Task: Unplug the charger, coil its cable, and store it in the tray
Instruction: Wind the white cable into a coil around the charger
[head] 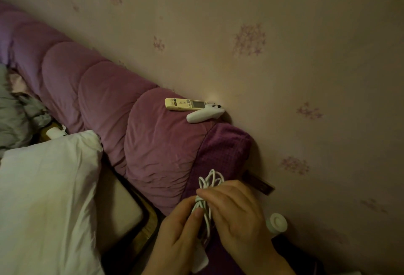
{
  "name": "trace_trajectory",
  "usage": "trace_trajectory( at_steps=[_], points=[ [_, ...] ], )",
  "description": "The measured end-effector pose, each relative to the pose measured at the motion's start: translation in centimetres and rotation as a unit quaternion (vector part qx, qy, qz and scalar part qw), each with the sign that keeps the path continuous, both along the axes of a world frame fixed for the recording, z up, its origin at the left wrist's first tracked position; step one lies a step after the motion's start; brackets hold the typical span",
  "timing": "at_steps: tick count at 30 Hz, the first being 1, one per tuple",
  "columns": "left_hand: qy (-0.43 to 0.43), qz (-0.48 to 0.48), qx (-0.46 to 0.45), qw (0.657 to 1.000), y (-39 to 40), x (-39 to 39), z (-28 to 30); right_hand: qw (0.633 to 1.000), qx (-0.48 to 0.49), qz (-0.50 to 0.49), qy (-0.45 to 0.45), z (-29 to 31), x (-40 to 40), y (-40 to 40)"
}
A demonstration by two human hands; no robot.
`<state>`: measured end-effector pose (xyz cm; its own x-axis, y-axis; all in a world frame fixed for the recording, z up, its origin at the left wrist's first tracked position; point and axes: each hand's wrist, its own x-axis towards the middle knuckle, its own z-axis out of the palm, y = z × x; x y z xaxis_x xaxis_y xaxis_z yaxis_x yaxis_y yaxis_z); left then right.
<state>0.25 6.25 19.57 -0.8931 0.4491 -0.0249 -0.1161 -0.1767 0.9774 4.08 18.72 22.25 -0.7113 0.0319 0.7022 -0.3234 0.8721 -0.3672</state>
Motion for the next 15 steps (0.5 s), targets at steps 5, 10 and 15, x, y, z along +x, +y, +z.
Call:
trace_trajectory(
  at_steps=[5,10,15],
  points=[
    [-0.038,0.024,0.049,0.998,0.3,0.0,-0.2,0.964,-0.251,0.042,-0.073,-0.9,0.6,-0.1],
    [-0.072,0.007,0.06,0.996,0.2,-0.4,-0.1,0.835,-0.54,-0.071,-0.081,-2.8,1.4,-1.4],
    [-0.04,-0.024,0.013,0.999,0.6,0.5,-1.2,0.731,-0.653,0.047,-0.193,-4.0,1.6,-2.2]
  ],
)
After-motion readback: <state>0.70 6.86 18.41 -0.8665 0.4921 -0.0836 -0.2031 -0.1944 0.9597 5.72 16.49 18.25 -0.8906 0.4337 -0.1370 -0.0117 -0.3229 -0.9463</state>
